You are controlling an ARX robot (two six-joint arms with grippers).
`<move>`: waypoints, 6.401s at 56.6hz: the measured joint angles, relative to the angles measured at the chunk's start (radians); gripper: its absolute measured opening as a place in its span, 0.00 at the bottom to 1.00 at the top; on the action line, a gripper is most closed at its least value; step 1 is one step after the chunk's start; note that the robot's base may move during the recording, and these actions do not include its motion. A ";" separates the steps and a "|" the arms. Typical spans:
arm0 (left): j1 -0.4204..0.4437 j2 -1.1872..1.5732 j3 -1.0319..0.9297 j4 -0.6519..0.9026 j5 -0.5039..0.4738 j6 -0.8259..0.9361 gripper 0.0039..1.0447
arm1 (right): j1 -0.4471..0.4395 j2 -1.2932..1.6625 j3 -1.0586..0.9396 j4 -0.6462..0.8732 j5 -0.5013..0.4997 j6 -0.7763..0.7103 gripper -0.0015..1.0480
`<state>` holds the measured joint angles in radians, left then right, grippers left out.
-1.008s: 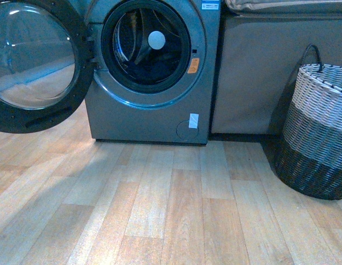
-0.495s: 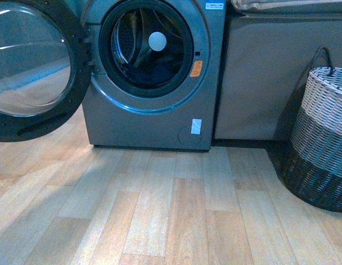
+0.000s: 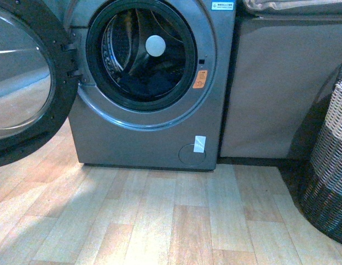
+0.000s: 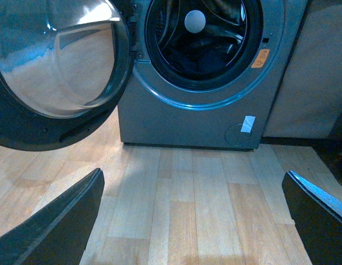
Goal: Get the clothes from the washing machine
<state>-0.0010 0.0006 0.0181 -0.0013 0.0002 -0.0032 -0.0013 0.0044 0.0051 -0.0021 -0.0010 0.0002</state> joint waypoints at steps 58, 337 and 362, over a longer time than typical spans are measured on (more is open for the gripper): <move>0.000 0.000 0.000 0.000 -0.001 0.000 0.94 | 0.000 0.000 0.000 0.000 -0.001 0.000 0.93; -0.208 1.992 1.170 0.351 0.116 -0.019 0.06 | 0.000 0.000 0.000 0.000 0.000 0.000 0.93; -0.190 1.483 0.840 0.375 0.332 -0.004 0.06 | 0.000 0.000 0.000 0.000 0.000 0.000 0.93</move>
<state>-0.1913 1.4834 0.8585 0.3737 0.3321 -0.0074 -0.0013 0.0044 0.0051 -0.0021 -0.0013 0.0002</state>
